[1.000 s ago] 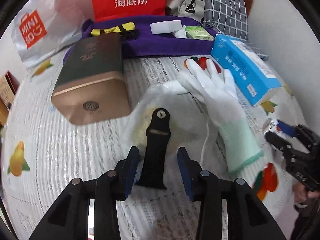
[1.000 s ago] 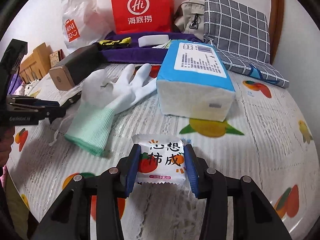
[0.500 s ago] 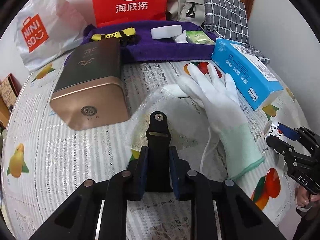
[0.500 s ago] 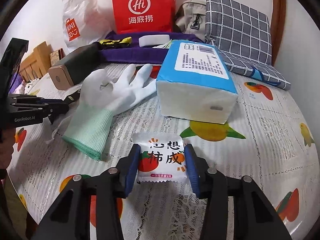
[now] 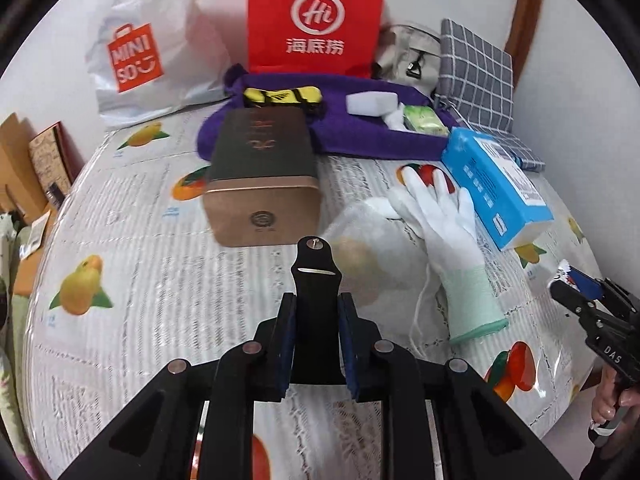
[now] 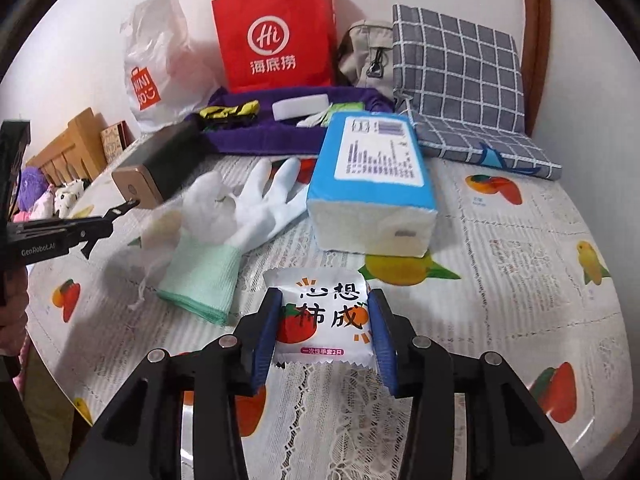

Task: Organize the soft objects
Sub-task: 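Carry the black strap in the left gripper and snack packet in the right toward the towel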

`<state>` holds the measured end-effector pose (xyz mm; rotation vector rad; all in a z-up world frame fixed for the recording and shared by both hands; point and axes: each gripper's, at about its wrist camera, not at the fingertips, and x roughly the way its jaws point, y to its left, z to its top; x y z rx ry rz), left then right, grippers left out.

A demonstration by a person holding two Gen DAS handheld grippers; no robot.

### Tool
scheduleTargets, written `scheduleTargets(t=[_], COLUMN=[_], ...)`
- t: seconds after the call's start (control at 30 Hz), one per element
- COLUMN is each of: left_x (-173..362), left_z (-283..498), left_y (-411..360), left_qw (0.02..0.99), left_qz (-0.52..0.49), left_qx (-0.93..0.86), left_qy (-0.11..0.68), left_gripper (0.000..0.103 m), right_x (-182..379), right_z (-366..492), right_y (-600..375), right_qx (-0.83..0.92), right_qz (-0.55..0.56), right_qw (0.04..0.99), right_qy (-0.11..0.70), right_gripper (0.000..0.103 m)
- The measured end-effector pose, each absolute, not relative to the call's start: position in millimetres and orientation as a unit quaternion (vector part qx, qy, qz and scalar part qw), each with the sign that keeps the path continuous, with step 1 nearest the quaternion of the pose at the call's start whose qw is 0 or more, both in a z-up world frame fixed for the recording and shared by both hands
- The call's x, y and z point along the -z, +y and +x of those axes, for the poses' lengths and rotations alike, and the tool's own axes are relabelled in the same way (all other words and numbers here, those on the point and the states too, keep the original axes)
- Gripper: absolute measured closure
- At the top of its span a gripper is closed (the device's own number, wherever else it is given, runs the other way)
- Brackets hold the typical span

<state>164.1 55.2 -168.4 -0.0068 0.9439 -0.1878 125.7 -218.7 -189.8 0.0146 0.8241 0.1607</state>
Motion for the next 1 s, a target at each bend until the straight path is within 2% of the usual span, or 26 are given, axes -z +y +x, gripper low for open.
scheduleTargets(t=[0.27,1.0], left_x=[146,94], left_z=[161,186], left_y=[63,65], left_qw=[0.897,0.912], left_qz=[-0.014,-0.034], left_qx=[0.084,0.074], left_qy=[0.434,0.403], left_gripper=[0.083,0.083], right_x=[162,97], right_z=[124,152], right_y=[-228,-207], right_qx=[-0.076,-0.098], right_qz=[0.03,0.005], right_qw=[0.92,0.932], right_qy=[0.384,0.348], right_gripper=[0.06,0.06])
